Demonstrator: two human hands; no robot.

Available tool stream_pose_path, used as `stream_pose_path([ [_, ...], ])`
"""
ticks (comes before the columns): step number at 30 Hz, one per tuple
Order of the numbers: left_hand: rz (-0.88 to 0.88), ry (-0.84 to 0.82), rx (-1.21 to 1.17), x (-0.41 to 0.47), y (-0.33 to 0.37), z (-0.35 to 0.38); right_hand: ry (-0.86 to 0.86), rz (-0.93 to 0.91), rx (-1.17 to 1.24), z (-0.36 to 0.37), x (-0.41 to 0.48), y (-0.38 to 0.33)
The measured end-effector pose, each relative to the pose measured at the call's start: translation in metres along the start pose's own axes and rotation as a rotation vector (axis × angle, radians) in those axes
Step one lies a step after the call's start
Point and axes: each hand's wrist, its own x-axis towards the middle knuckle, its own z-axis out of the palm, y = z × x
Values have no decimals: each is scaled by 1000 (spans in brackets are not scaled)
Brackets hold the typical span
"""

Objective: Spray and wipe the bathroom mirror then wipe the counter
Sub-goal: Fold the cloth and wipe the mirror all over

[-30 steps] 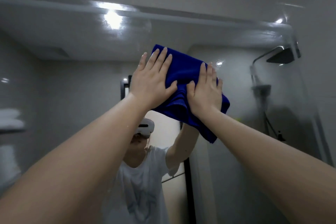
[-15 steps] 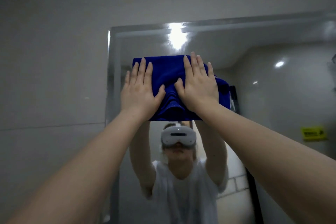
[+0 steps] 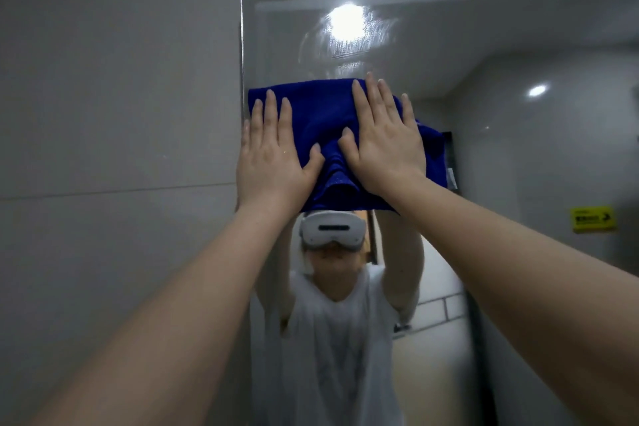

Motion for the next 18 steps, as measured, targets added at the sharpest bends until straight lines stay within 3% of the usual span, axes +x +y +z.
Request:
stream_pose_path([
  [18, 99, -206, 3, -124, 79, 24, -84, 27, 16, 12, -159, 73],
])
